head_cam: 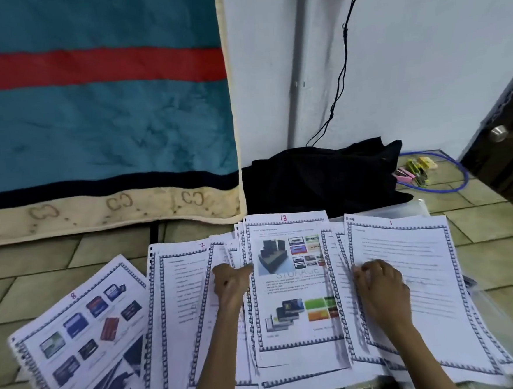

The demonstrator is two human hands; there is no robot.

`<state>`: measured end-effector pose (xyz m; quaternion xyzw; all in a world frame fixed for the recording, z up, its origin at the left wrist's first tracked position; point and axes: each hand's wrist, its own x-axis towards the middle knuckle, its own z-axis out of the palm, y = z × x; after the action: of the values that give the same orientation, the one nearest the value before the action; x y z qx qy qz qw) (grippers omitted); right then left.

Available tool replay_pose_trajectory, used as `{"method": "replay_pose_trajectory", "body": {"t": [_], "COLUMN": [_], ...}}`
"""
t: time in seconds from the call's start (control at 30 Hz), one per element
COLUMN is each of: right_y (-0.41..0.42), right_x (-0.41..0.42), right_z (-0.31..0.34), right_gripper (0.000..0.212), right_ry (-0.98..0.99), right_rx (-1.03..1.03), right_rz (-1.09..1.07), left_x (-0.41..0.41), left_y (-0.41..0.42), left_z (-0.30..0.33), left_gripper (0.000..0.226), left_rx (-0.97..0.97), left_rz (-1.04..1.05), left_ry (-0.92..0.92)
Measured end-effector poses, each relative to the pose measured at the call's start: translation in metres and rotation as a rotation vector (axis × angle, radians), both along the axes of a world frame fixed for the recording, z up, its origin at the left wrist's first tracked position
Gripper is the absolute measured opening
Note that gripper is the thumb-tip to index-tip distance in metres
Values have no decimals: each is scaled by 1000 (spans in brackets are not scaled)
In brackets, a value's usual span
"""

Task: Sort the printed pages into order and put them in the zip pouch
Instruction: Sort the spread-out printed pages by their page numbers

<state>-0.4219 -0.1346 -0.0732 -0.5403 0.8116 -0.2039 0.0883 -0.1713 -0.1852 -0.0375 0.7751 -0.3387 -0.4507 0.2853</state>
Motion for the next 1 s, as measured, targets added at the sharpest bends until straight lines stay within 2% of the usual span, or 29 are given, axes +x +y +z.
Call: {"method": "replay_pose_trajectory", "body": {"t": [0.03, 0.1, 0.17, 0.27, 0.47, 0.53, 0.63, 0.7, 0.8, 0.87, 0.93, 1.0], "right_y": [2, 8, 12, 14, 16, 17, 16, 15, 13, 14, 17, 23], "right_x": [2, 5, 5, 5, 6, 6, 7, 6, 7, 20, 45, 73], "right_z": [-2, -7, -11, -17, -17, -17, -17, -16, -9, 1, 12, 12], "right_gripper": [33, 50, 72, 82, 85, 85, 84, 81, 75, 68, 59, 53], "right_ry": [-15, -13, 4, 13, 59, 64, 90, 119, 137, 142, 166, 225], "right_rx": [-29, -25, 79, 171, 185, 190, 213, 246, 247, 129, -12, -38], "right_rz": [-10, 2, 40, 69, 82, 81, 91, 102, 106, 108, 203, 335], "left_x": [0, -2, -5, -3, 53, 77, 92, 90, 76, 66, 58, 52], "left_y": [0, 0, 2, 4, 10, 12, 10, 11, 17, 25, 33, 38], "left_z": [0, 0, 0, -5, -15, -18, -22, -20, -9, -8, -9, -16], "left_gripper": [29, 9, 4, 21, 34, 55, 114, 125, 110, 92, 70, 53], "left_rx": [-21, -93, -151, -259, -232, -198, -111, -87, -168, -293, -360, -349], "left_rz": [-10, -33, -44, -52, 56, 50, 26, -16, -14, 44, 27, -85], "left_ry": [27, 26, 47, 122, 87, 78, 18, -16, -81, -287, -478, -496]}}
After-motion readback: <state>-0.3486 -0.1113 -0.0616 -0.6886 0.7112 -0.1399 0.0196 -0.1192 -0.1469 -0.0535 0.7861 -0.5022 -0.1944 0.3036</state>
